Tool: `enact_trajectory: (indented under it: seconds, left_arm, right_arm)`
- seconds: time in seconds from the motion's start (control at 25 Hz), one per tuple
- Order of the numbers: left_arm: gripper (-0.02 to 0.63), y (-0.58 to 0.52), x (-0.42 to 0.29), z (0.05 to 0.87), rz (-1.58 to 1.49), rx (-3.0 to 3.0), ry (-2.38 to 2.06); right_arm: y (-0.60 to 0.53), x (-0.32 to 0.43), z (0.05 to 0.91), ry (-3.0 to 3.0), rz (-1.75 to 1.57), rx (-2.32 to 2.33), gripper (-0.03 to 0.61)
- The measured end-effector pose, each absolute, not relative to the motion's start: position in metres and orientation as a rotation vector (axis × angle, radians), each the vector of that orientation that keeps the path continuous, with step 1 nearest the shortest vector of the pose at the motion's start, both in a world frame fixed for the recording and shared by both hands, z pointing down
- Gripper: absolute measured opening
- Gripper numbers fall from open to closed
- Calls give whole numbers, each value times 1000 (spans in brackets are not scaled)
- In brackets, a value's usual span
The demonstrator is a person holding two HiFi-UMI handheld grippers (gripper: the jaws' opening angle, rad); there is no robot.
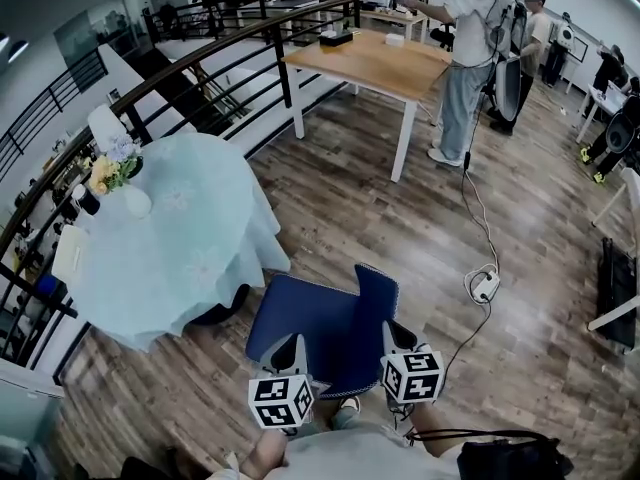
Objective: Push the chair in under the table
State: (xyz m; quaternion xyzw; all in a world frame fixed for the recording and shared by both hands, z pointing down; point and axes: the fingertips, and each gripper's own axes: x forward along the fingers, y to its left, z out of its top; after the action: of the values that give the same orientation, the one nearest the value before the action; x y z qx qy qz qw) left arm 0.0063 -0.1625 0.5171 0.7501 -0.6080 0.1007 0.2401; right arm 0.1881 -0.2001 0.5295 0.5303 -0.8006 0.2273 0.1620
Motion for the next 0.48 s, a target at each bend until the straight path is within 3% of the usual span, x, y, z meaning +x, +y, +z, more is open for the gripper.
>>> enact_trajectory:
  seconds: [0.48]
  left_arm:
    - [5,-189,7,526,301,2093,-1582]
  right_arm:
    - [-200,179,539,-2231,625,1553,17]
